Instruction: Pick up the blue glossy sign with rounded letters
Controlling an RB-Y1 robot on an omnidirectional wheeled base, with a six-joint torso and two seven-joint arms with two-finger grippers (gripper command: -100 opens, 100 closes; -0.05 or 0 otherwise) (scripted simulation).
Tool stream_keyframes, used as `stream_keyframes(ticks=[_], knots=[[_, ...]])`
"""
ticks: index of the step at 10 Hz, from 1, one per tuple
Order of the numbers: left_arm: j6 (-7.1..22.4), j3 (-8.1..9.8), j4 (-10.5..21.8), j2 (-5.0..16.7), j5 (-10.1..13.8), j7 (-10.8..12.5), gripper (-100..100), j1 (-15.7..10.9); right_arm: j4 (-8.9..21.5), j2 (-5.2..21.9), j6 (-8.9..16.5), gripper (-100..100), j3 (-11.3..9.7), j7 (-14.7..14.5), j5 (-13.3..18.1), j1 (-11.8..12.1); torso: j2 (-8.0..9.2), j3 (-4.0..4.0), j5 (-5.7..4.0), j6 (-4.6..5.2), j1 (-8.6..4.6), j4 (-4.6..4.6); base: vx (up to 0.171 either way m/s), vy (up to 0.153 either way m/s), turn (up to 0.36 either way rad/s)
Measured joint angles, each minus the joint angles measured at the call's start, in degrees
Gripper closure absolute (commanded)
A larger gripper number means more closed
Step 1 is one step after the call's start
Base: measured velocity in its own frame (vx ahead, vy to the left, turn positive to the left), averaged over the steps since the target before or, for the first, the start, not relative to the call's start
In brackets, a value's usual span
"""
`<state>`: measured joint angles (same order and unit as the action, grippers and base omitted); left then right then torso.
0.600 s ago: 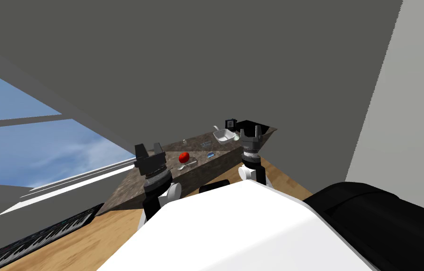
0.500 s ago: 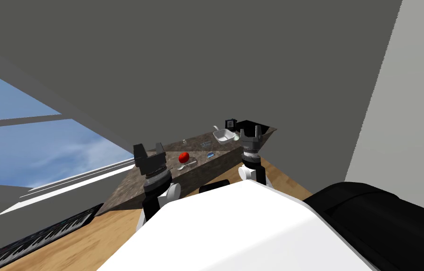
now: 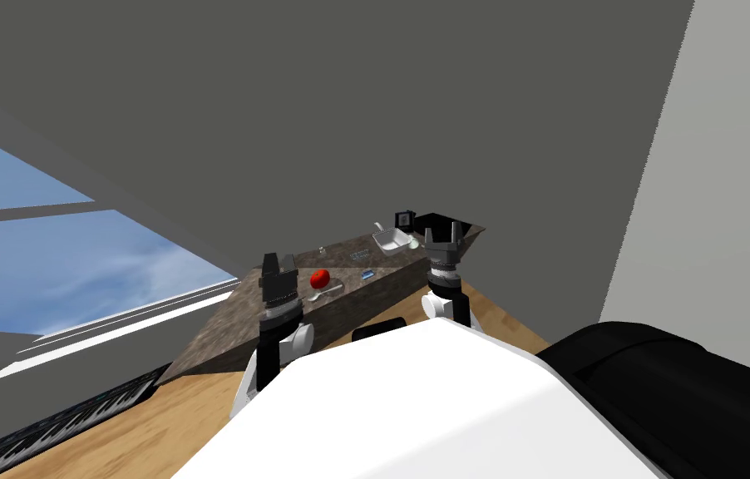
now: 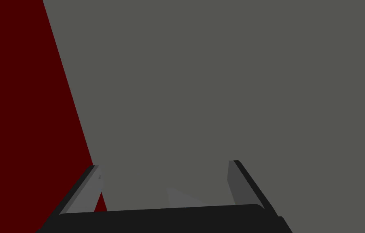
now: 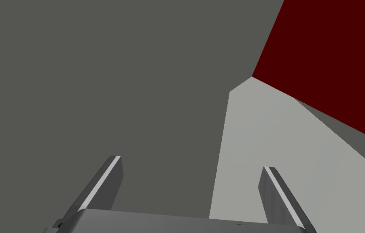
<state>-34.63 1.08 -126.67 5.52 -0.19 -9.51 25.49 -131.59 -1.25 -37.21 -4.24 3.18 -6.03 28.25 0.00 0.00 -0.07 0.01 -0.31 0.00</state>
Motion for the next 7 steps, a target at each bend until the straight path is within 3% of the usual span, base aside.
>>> stream_keyframes(ticks=[2,7], knots=[[1.73,2.41,3.65,1.79,-0.05,-1.10,-100,-2.44,0.00,0.00,0.00,0,0.00,0.00,0.00,0.00,0.00,0.00,-0.01,0.01,-0.08,0.00,-0.015,-0.117,-0.028],[4.43,6.10,10.01,2.99,-0.76,-4.15,-100,-4.83,0.00,0.00,0.00,0,0.00,0.00,0.00,0.00,0.06,0.03,0.00,-0.01,0.00,0.01,-0.015,-0.089,-0.020]])
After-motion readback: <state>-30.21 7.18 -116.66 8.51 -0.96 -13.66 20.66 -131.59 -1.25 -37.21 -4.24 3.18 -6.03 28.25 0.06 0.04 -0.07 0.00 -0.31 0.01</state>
